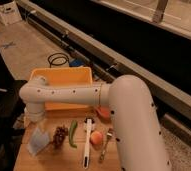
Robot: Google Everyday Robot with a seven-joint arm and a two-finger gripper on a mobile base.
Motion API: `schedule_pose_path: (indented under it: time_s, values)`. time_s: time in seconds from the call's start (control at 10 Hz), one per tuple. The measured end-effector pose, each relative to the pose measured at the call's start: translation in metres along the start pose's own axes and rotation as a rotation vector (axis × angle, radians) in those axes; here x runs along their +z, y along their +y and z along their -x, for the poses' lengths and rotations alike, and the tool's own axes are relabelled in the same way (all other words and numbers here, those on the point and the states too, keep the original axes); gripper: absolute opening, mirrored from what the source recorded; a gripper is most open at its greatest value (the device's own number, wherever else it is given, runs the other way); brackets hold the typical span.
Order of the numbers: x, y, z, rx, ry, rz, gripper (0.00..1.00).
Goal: Wipe red bowl with towel
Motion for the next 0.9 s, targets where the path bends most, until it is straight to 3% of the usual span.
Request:
schedule_pose_path:
  time_s: [0.4, 0.9]
  values:
    - [0.005, -0.003, -0.003, 0.002, -0.013, -0.009, 0.65]
    - [0.049, -0.006, -0.015, 0.005, -0.111, -0.046, 0.65]
